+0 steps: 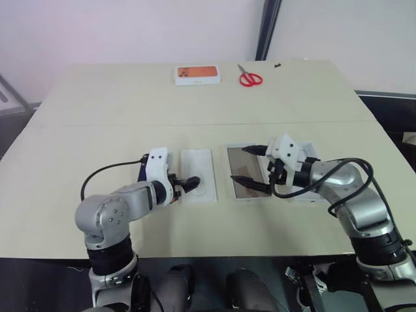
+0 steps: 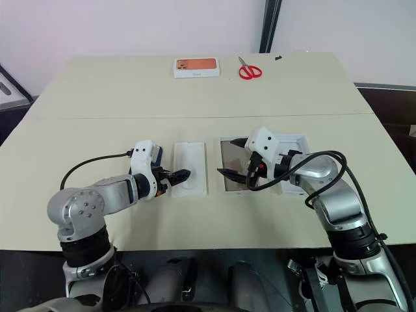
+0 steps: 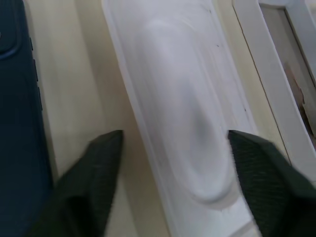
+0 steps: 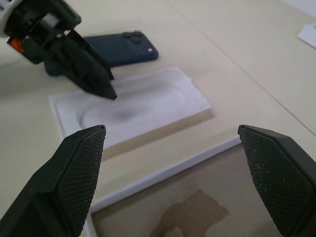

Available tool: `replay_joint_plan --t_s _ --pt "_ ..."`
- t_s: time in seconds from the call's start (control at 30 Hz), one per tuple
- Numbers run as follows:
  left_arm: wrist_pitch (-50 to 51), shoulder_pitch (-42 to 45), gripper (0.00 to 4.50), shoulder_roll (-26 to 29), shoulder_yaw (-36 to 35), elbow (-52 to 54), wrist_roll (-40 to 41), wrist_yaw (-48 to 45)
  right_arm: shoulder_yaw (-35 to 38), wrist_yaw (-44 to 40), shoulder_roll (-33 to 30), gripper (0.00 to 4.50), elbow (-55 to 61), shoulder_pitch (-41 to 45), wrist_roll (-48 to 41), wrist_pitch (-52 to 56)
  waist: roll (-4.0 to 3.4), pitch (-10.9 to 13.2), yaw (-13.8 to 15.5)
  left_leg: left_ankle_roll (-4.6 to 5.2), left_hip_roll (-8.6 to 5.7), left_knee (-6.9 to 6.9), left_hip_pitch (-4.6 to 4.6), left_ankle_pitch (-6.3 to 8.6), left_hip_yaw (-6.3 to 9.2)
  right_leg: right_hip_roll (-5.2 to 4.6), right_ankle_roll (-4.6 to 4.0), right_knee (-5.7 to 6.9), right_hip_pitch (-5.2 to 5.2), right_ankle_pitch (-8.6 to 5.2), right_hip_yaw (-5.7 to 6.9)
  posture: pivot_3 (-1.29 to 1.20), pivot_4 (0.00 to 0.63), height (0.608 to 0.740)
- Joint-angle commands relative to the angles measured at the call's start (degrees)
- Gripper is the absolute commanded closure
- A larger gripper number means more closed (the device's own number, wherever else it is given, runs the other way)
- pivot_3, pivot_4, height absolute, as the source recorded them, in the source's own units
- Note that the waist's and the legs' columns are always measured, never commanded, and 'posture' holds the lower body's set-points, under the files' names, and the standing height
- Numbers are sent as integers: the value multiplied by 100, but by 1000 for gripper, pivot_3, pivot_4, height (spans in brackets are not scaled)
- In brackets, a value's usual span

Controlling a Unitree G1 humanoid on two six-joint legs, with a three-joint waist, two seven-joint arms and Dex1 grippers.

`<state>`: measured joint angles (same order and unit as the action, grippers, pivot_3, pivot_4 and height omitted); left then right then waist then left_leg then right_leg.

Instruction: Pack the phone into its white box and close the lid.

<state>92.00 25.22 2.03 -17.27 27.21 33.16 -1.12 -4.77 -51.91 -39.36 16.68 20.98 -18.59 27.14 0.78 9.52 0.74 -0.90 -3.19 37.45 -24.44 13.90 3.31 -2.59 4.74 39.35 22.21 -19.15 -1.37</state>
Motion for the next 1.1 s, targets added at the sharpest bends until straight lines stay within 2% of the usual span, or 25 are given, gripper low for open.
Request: replay_joint_plan --t_s 0.03,0.1,0.13,0.27,0.63,0.83,0.93,1.1 --pt "50 126 2824 -6 -75 -29 -80 -31 80 -70 -154 0 349 -114 -3 -50 0 0 -6 0 0 0 0 0 0 0 0 0 1 0 0 0 150 740" --pt "47 144 3774 -1 -128 -79 -155 -22 92 -50 -252 0 416 -201 36 16 0 0 -7 0 0 -2 0 0 0 0 0 0 2 0 -1 0 150 740" --pt "37 162 4412 -8 -170 -94 -186 -22 89 -25 -308 0 424 -232 94 24 1 0 -9 1 0 -2 0 1 0 0 0 0 1 0 -1 0 150 740" --pt "-2 244 4469 -96 -365 -111 -263 -32 152 -7 -404 0 450 -302 88 36 1 0 -12 1 1 -3 1 1 0 1 0 0 1 0 -1 0 150 740" --pt "24 1232 4469 -926 -2389 -223 20 -191 139 -139 -625 0 309 -250 217 -100 12 6 -2 -1 0 1 -1 0 -1 1 0 -1 -2 0 1 0 150 740" --pt "49 1218 4469 -814 -2279 -264 48 -259 -635 -554 -834 0 200 -422 835 -605 15 7 -8 -6 1 0 0 -4 0 2 1 -1 -1 0 1 0 150 740" --pt "49 1164 4500 -801 -2241 -246 91 -286 -905 -621 -844 794 -97 -420 1176 -915 15 8 -6 -9 0 1 0 -5 -1 1 1 -1 -1 0 0 0 150 740" --pt "49 1207 4500 -718 -2389 -257 137 -300 -1094 -804 -855 3356 -361 -430 1435 -1273 16 8 -7 -11 1 1 0 -6 -1 1 1 -1 0 0 1 0 150 740"
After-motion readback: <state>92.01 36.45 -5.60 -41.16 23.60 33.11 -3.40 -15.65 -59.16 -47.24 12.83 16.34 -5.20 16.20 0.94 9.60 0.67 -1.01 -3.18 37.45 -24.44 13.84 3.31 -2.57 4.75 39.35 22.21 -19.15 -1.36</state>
